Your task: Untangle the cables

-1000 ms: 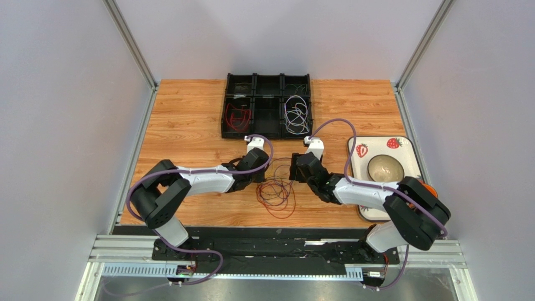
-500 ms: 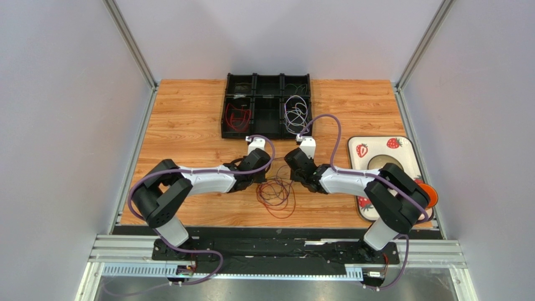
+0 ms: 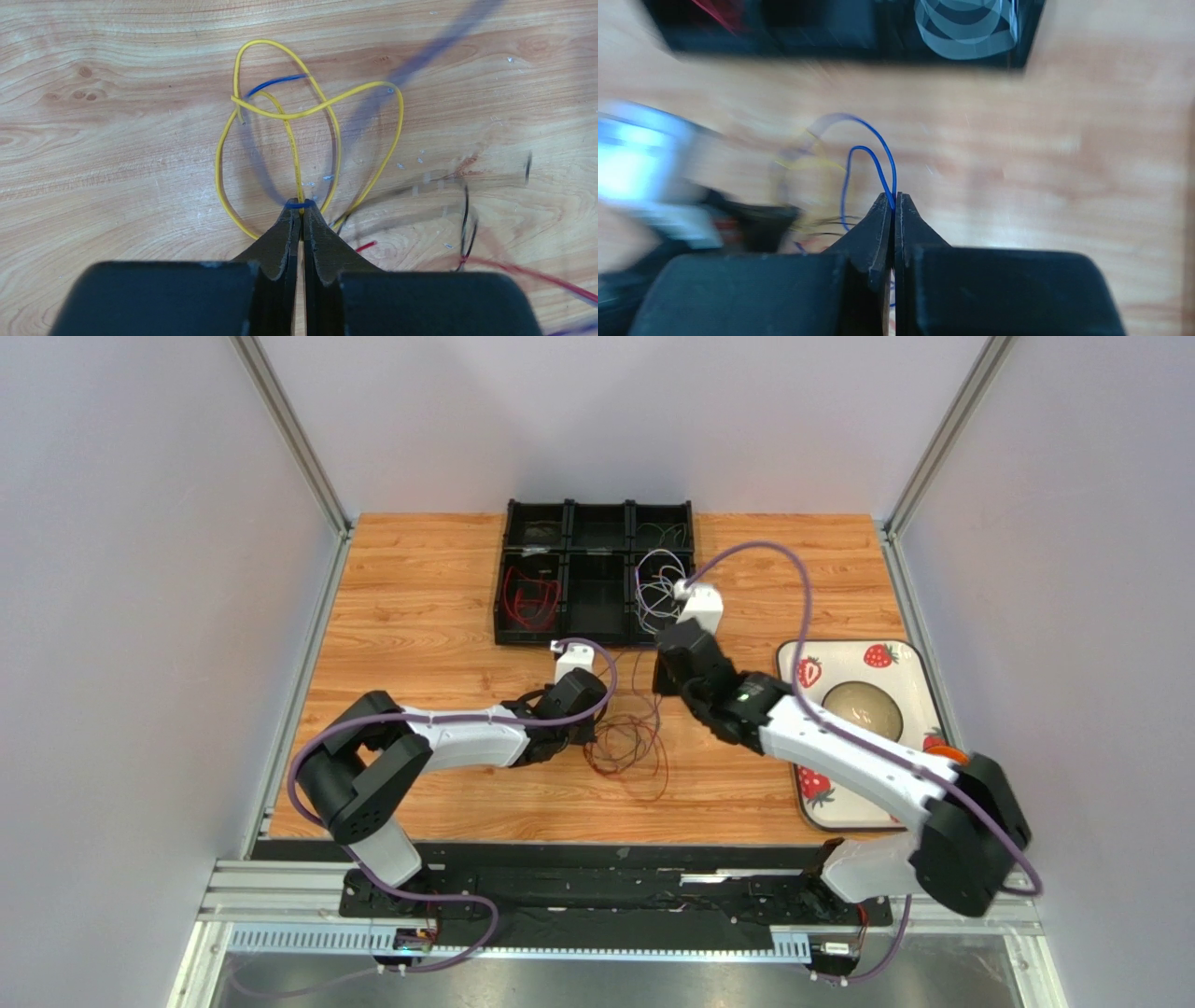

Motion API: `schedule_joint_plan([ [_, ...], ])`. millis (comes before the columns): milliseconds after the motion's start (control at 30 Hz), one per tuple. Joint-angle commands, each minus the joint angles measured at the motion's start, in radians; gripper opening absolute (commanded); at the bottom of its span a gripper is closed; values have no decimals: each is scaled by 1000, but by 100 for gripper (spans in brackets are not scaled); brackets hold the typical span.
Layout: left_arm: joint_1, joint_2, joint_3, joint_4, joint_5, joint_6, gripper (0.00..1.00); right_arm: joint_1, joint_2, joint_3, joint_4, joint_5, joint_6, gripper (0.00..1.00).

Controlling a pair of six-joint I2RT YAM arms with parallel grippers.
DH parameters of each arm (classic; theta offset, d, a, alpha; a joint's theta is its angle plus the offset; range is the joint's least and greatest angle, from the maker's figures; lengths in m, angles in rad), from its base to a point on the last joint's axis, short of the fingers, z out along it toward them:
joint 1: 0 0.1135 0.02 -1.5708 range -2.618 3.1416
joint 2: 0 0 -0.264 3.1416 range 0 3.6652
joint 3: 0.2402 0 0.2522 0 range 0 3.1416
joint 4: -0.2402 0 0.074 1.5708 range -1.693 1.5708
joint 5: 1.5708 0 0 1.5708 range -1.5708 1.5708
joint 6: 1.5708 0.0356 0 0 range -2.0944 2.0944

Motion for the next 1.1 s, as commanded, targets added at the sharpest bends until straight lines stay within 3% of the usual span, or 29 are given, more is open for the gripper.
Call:
schedule_joint_plan([
  [0, -14, -4, 19, 23, -24, -1, 0, 5, -222, 206, -118, 7, -96, 0],
  [133, -31, -8, 17, 24, -41, 6, 4, 6, -321, 233, -137, -47, -103, 0],
  [167, -36, -12, 16, 24, -42, 12, 9, 6, -352, 222, -137, -62, -98, 0],
  [200, -40, -24, 6, 38, -45, 17, 26, 6, -361, 216, -138, -79, -92, 0],
  [300, -59, -60, -27, 78, -65, 32, 49, 8, -395, 167, -149, -69, -72, 0],
  [467, -68, -154, -89, 166, -9, 72, 60, 6, -410, 58, -149, -15, -38, 0],
  [500, -73, -173, -133, 203, 8, 84, 63, 6, -407, 30, -129, -33, -30, 5],
  [533, -79, -191, -152, 229, 36, 91, 64, 6, -398, -8, -123, -38, -15, 22],
  [567, -79, -228, -165, 240, 42, 89, 64, 6, -367, -14, -131, -30, -1, 61],
  [633, -79, -259, -192, 225, 39, 75, 64, 8, -334, -8, -216, 35, 28, 79],
  [833, -105, -337, -181, 58, -3, 49, 63, -4, -332, -59, -324, 181, 129, 86],
  [1067, -134, -218, -130, 151, 82, 63, 62, -9, -323, -165, -298, 108, 230, 85],
])
